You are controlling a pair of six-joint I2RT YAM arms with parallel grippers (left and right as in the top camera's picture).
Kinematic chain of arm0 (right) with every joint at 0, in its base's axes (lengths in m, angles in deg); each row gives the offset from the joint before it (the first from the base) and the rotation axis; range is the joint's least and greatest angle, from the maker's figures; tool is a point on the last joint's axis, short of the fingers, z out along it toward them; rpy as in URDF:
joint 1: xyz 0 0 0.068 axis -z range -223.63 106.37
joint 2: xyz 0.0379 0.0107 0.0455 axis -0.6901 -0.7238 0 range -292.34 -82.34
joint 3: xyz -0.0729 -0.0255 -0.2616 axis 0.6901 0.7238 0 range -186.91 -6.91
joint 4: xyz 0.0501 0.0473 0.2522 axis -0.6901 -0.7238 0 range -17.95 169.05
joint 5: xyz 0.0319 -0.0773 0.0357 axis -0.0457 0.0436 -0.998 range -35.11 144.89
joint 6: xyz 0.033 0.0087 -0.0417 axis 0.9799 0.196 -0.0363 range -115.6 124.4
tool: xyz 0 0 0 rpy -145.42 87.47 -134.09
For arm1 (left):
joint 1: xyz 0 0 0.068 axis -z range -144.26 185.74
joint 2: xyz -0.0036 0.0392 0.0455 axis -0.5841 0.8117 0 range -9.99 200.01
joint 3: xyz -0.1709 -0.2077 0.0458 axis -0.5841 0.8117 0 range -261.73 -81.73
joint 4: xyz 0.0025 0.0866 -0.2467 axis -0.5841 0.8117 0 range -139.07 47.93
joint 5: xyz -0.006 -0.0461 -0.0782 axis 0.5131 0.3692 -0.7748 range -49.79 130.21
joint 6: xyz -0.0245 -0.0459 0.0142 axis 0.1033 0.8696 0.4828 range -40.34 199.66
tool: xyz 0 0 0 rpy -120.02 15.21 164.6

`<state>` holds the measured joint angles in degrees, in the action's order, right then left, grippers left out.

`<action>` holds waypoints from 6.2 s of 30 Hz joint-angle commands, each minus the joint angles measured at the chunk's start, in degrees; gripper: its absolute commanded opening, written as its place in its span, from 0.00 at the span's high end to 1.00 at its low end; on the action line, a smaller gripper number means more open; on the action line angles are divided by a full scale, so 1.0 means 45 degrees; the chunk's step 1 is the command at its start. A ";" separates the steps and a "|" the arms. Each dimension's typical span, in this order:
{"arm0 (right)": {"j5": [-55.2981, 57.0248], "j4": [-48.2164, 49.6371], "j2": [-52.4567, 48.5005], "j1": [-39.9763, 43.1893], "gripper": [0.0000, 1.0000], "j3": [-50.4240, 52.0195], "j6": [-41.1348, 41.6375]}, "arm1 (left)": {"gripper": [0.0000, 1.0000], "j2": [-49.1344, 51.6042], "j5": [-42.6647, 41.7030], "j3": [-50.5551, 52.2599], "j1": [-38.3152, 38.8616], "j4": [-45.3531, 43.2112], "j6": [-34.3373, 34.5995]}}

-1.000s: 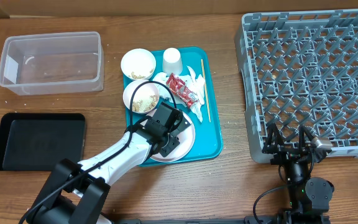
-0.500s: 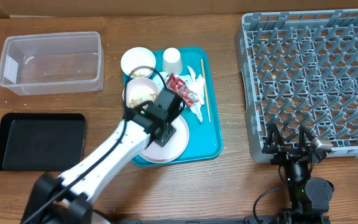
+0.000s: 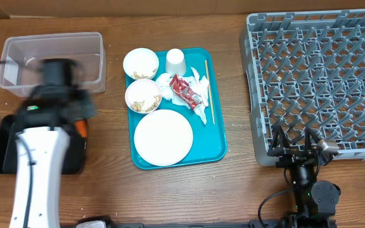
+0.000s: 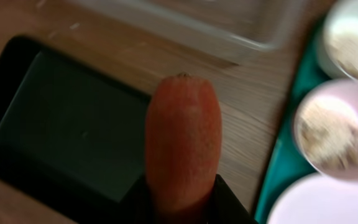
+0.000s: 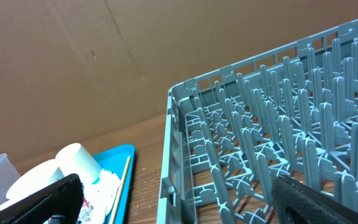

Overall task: Sort waste into correct bins and load items into the dishwasher rack
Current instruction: 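Carry the carrot left and drop it onto the black tray, then move the left gripper to the white bowl with food scraps and grasp its rim, then lift the bowl over the black tray and tip out the scraps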

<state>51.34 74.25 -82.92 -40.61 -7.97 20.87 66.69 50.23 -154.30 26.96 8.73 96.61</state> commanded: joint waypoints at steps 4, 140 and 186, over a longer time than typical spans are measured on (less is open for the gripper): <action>0.0151 0.0044 0.0092 0.0083 0.00 0.0131 -0.0049 | 0.96 0.0729 -0.2492 0.1078 -0.3881 -0.0889 0.3395; 0.0151 0.0044 0.0092 0.0083 0.00 0.0131 -0.0049 | 0.96 0.1132 -1.0457 0.0763 -0.4711 -0.0889 -0.1064; 0.0151 0.0044 0.0092 0.0083 0.00 0.0131 -0.0049 | 0.96 0.4177 -2.1600 0.4323 -1.1215 -0.5382 0.1462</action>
<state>51.34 74.28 -82.92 -40.61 -7.97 20.87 84.92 -42.42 -135.38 -23.20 -15.47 104.76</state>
